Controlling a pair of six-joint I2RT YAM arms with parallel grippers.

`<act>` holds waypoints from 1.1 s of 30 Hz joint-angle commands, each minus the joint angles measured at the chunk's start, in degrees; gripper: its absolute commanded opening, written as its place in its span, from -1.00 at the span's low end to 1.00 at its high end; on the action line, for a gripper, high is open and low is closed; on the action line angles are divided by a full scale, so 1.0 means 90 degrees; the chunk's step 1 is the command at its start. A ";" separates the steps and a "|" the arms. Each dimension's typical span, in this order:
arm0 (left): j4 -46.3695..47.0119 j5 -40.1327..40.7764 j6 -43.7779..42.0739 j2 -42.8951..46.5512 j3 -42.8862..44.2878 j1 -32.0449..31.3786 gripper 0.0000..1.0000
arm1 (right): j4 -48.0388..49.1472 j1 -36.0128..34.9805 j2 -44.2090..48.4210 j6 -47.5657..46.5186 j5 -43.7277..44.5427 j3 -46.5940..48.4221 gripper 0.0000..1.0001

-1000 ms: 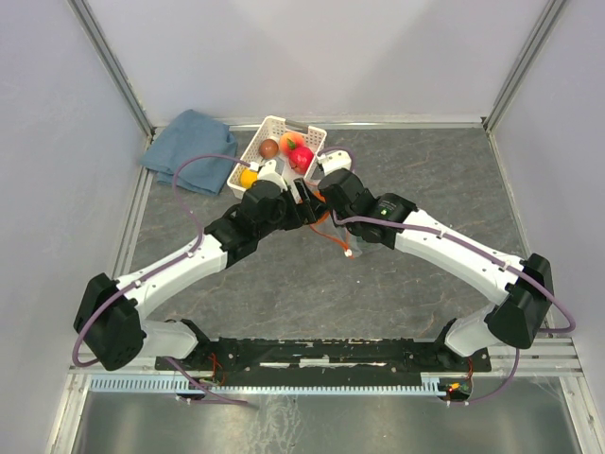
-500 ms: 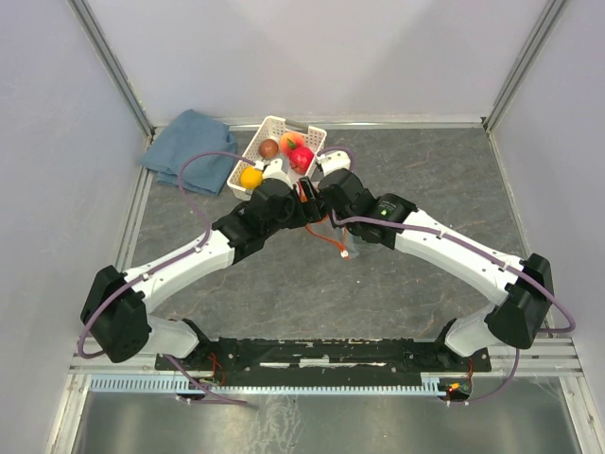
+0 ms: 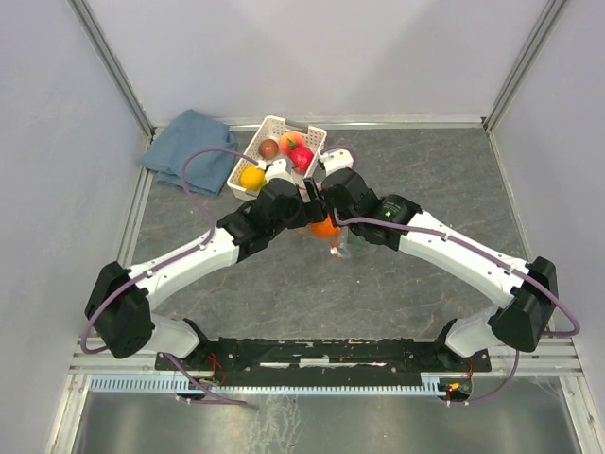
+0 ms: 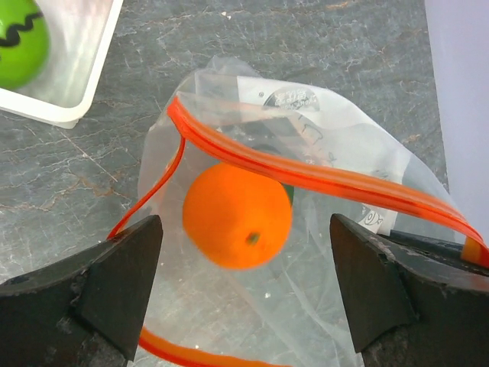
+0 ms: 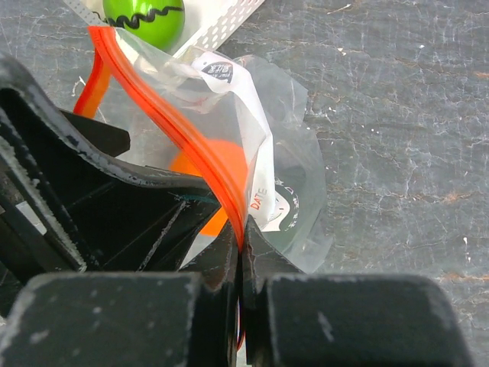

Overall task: Place the food in the zip-top bag and seal the zipper
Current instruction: Place the fake fruit in the zipper food storage bag.

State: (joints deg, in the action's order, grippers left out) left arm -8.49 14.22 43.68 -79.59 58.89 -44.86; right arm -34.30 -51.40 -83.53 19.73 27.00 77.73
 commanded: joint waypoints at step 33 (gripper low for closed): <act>-0.1049 -0.0577 -0.1197 0.0059 0.1084 0.1738 0.99 | -0.0826 0.0582 0.0653 -0.0549 0.1578 0.0159 -0.85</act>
State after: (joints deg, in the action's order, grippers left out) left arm -17.41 11.68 36.21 -76.38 65.21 -31.51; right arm -41.04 -46.44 -79.66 16.12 38.11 77.36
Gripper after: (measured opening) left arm 0.994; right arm 0.073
